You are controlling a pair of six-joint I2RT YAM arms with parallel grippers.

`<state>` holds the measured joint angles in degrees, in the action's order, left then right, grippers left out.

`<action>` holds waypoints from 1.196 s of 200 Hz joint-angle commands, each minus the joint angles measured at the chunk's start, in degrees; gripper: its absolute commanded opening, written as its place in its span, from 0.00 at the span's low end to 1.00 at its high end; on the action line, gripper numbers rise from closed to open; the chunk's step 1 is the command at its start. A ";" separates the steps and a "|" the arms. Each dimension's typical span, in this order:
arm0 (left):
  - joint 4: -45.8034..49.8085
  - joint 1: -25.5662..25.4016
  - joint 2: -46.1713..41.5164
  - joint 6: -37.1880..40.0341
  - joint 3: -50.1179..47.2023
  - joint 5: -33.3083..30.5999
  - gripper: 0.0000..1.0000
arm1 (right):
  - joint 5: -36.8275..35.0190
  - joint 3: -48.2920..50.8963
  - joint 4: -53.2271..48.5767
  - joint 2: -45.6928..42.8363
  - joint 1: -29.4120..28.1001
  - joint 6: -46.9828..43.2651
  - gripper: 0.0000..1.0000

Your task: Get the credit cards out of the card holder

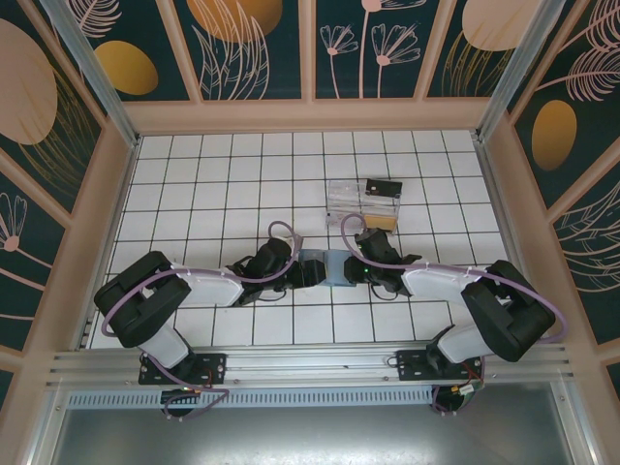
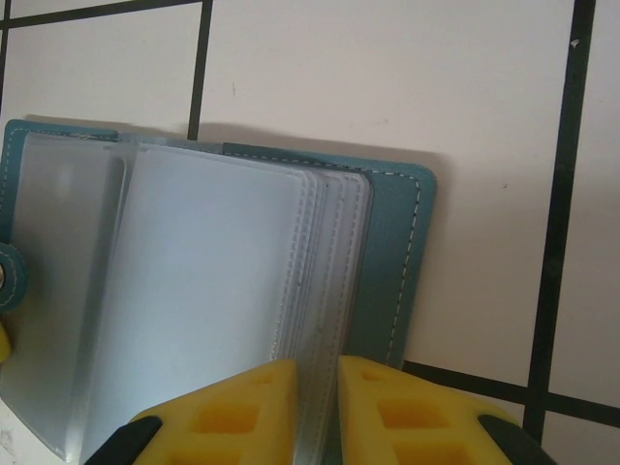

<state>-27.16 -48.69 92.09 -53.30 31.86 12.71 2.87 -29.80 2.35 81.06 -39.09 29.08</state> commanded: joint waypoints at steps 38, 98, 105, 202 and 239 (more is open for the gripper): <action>3.97 -0.18 -4.17 0.70 0.46 -3.91 0.73 | -4.50 0.17 -5.67 -6.38 0.06 1.50 0.26; 8.50 -0.18 -4.67 0.95 1.23 -8.14 0.73 | -0.66 2.70 -2.04 -3.37 2.32 1.94 0.27; 8.40 -0.18 -4.41 1.02 1.19 -7.99 0.73 | -0.35 2.93 -1.41 -2.81 2.27 2.03 0.27; 6.19 -0.18 -1.31 1.35 1.98 -4.71 0.72 | 0.74 3.15 0.10 -1.20 2.22 1.94 0.18; 6.63 -0.20 0.21 1.42 2.69 -4.04 0.72 | 0.99 2.93 0.11 -1.21 2.25 2.21 0.18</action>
<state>-20.36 -48.69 90.54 -52.80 32.82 7.46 2.92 -27.31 2.15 78.94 -36.84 30.59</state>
